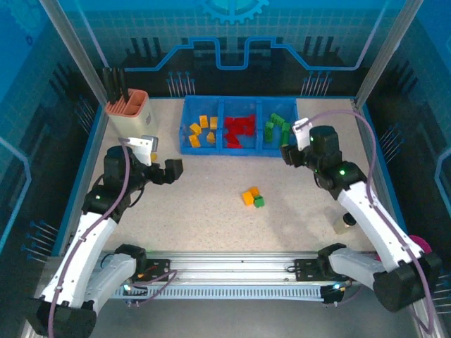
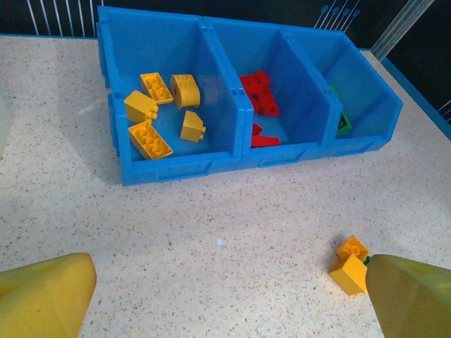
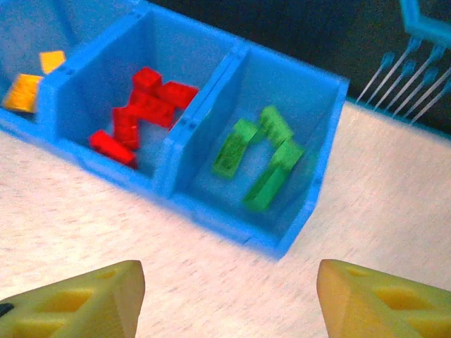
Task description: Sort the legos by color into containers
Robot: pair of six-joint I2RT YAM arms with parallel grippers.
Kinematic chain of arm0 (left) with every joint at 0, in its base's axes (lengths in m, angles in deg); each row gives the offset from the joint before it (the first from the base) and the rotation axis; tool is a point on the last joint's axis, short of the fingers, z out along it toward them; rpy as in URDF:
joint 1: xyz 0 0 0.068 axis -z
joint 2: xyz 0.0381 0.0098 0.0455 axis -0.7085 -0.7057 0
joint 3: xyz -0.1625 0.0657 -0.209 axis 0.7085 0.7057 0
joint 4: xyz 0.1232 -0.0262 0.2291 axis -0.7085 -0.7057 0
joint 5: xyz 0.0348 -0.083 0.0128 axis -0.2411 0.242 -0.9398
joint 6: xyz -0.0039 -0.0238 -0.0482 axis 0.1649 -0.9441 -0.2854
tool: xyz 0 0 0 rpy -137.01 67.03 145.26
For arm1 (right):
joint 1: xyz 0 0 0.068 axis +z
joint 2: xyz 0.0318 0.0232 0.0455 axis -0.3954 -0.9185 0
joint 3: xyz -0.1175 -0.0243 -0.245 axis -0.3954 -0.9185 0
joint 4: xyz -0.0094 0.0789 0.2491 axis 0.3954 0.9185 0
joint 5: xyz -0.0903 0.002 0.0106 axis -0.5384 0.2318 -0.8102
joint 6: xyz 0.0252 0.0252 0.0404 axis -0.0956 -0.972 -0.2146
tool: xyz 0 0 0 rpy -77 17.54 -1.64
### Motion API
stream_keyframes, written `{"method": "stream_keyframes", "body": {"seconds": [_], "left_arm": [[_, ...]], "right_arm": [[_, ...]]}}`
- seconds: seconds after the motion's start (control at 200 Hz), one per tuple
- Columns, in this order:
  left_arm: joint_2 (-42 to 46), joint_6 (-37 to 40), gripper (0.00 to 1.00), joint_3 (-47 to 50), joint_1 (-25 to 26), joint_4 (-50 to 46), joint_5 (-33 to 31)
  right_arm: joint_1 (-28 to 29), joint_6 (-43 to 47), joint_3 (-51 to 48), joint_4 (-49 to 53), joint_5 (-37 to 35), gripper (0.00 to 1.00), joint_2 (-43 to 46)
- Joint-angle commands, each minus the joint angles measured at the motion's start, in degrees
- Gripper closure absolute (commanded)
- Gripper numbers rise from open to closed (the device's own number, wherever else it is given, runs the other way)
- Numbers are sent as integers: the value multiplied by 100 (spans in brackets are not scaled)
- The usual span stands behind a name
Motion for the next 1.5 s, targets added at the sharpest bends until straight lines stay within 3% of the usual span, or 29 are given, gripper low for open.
{"method": "stream_keyframes", "body": {"seconds": [0.0,0.12,0.25,0.55,0.966,1.496], "left_arm": [[-27,-11,1,-69,-55,-11,8],[-86,-30,1,-79,-54,-9,52],[-109,-47,1,-73,-54,-1,84],[-132,-4,1,-76,-59,-29,-31],[-351,48,1,-133,-63,-88,-114],[-544,73,1,-193,-69,-106,-97]], "right_arm": [[378,-2015,-533,1028,150,33,190],[939,-3017,-1244,952,376,33,74],[1418,-3307,-1738,366,534,31,-451],[1750,-2816,-1586,-394,552,28,-2021],[1851,-2302,-1015,-750,507,32,-3338],[2211,-1751,-665,-818,216,32,-3267]]}}
